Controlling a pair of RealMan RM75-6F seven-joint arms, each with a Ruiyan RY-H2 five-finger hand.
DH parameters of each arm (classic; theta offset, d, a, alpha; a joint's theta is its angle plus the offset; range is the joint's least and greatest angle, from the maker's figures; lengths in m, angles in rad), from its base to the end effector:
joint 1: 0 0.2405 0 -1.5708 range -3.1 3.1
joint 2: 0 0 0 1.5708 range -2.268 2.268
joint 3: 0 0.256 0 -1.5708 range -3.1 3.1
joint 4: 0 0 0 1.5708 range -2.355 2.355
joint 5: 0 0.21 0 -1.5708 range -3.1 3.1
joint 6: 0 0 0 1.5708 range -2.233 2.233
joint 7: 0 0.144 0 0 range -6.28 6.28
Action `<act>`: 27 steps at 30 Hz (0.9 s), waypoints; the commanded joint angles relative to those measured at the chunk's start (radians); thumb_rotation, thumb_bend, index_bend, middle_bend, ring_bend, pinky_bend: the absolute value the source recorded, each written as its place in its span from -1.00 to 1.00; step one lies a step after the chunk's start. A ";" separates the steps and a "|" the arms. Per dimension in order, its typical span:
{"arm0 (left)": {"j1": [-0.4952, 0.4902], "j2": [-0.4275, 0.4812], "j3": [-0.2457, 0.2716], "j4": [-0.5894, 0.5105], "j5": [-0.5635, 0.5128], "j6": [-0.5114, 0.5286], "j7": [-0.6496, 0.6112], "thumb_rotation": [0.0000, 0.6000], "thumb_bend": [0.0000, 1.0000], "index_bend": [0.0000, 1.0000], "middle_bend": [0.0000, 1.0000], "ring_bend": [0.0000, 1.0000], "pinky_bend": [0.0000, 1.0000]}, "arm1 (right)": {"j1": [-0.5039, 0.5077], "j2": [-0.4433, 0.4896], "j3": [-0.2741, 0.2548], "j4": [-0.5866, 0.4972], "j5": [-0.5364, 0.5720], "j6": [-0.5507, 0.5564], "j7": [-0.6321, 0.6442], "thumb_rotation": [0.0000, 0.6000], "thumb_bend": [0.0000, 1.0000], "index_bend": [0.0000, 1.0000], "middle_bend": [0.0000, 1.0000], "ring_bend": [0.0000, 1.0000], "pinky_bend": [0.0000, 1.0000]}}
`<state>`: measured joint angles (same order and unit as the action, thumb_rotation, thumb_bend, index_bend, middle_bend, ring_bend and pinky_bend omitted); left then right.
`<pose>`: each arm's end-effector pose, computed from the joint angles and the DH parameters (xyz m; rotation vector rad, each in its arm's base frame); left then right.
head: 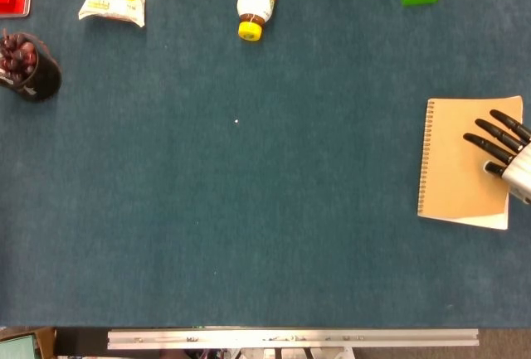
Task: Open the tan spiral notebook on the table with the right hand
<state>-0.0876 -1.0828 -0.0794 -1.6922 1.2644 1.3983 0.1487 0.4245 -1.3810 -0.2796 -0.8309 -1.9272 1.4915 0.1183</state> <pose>-0.3300 0.1833 0.1669 -1.2655 -0.9785 -0.6859 -0.3377 -0.2348 0.0873 2.2601 -0.3055 0.7510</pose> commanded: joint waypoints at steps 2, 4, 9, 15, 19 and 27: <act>0.000 0.000 0.001 -0.001 0.000 0.000 0.000 1.00 -0.52 -0.05 -0.39 -0.51 -0.24 | 0.024 0.093 -0.006 -0.144 -0.018 -0.036 -0.084 1.00 -0.16 0.29 -0.64 -0.99 -0.88; 0.000 0.001 0.001 -0.002 0.000 -0.002 -0.001 1.00 -0.52 -0.05 -0.39 -0.51 -0.24 | 0.033 0.122 -0.005 -0.195 -0.023 -0.049 -0.112 1.00 -0.16 0.29 -0.64 -0.99 -0.88; 0.000 0.004 0.002 -0.005 0.003 -0.003 -0.007 1.00 -0.52 -0.05 -0.39 -0.51 -0.24 | 0.055 0.190 0.004 -0.326 -0.029 -0.087 -0.174 1.00 -0.15 0.38 -0.61 -0.97 -0.88; -0.001 0.008 0.004 -0.008 0.003 -0.010 -0.013 1.00 -0.52 -0.05 -0.39 -0.51 -0.24 | 0.070 0.203 0.030 -0.380 -0.027 -0.116 -0.202 1.00 -0.15 0.39 -0.61 -0.96 -0.88; -0.001 0.011 0.004 -0.010 0.001 -0.012 -0.018 1.00 -0.52 -0.05 -0.39 -0.51 -0.24 | 0.080 0.183 0.047 -0.369 -0.029 -0.132 -0.199 1.00 -0.15 0.39 -0.61 -0.96 -0.88; 0.000 0.016 0.004 -0.012 0.003 -0.013 -0.030 1.00 -0.52 -0.05 -0.39 -0.51 -0.24 | 0.092 0.138 0.063 -0.330 -0.034 -0.156 -0.184 1.00 -0.15 0.39 -0.61 -0.96 -0.88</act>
<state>-0.0872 -1.0672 -0.0756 -1.7040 1.2669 1.3855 0.1184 0.5151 -1.2399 -0.2178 -1.1632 -1.9602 1.3376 -0.0681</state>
